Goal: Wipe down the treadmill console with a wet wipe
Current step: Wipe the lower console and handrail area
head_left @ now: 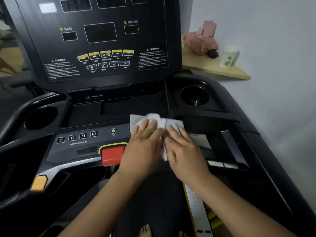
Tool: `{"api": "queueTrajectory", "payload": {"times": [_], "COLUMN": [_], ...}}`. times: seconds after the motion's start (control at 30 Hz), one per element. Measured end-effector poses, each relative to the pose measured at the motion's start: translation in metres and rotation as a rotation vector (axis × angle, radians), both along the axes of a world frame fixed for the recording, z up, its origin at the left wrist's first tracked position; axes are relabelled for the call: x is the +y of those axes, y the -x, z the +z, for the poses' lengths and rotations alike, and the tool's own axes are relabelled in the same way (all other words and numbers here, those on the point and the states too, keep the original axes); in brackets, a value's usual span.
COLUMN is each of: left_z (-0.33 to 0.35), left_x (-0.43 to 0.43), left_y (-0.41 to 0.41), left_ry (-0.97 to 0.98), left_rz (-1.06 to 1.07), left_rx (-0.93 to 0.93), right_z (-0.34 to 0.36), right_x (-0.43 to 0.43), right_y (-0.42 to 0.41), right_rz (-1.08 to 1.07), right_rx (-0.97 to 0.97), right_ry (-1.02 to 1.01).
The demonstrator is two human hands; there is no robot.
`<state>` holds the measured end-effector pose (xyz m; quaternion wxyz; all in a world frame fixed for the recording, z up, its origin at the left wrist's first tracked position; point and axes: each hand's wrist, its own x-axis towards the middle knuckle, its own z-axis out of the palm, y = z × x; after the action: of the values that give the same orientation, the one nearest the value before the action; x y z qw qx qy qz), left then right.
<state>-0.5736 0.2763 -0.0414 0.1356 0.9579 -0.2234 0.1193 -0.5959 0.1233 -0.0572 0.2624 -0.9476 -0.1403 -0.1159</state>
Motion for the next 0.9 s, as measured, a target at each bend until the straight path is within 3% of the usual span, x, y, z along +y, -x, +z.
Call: {"api": "queueTrajectory", "payload": {"times": [0.23,0.37,0.6,0.73,0.9], "left_z": [0.007,-0.011,-0.001,-0.003,-0.005], "left_x": [0.006,0.016,0.004,0.014,0.017], "left_y": [-0.002,0.034,-0.008,0.01,0.038], "left_ry": [0.031,0.001,-0.034,-0.044,0.004], "left_rz": [-0.021,0.034,0.078,0.079,0.08], "left_rx": [0.089,0.056,0.053,0.057,0.034], "right_z": [0.004,-0.003,0.011,0.002,-0.013], "right_x": [0.007,-0.014,0.008,0.0,-0.029], "right_y": [-0.009,0.028,-0.021,0.0,0.022], "right_rz": [0.017,0.045,-0.018,0.024,0.086], "right_rx": [-0.033,-0.049,-0.077,-0.168,-0.056], "right_ry": [0.073,0.077,0.081,0.153,-0.011]}}
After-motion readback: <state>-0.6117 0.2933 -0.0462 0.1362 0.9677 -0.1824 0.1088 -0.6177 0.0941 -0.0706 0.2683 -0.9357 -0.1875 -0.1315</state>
